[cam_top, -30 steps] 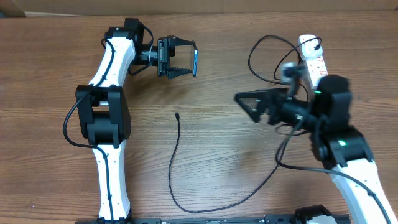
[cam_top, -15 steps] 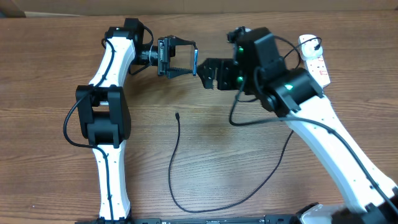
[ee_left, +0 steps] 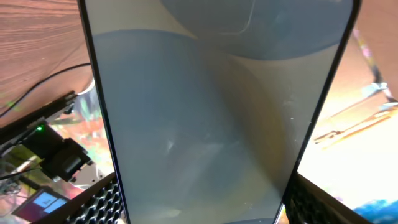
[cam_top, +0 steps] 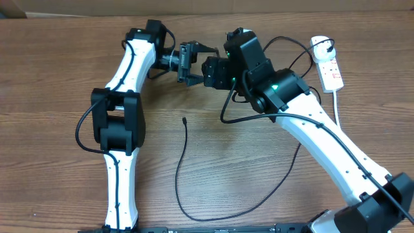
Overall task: Plug charger to phone and switch on socket
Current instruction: 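Move the right gripper toward the phone held by the left gripper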
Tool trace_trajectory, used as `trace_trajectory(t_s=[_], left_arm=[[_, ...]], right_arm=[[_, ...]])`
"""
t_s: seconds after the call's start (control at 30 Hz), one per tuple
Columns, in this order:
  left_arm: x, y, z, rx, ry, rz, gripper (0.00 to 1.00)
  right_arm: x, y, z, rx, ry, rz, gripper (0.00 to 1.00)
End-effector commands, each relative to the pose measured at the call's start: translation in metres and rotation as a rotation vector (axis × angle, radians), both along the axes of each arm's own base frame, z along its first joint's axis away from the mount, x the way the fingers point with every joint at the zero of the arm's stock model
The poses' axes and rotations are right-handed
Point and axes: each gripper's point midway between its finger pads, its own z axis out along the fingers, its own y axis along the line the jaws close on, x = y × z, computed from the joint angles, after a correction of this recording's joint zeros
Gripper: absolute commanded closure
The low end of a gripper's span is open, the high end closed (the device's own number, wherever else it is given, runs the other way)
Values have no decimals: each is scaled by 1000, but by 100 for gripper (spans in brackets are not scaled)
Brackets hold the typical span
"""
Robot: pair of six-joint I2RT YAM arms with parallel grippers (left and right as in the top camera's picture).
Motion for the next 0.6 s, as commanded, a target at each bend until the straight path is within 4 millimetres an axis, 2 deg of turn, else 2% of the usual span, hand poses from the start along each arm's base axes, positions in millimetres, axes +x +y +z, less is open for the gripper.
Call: trace_trajectory(t_s=[0.0, 0.13, 0.23, 0.37, 0.57], left_arm=[[1, -6, 3, 6, -41, -14, 29], [0, -7, 0, 22, -44, -16, 29], [0, -7, 0, 25, -44, -16, 29], [0, -7, -2, 35, -40, -15, 29], [0, -7, -2, 37, -26, -14, 28]], right_arm=[[5, 0, -8, -21, 17, -65, 22], [6, -13, -25, -67, 56, -165, 22], [7, -13, -25, -67, 51, -171, 23], [9, -12, -24, -48, 48, -185, 35], [10, -11, -27, -45, 52, -193, 36]])
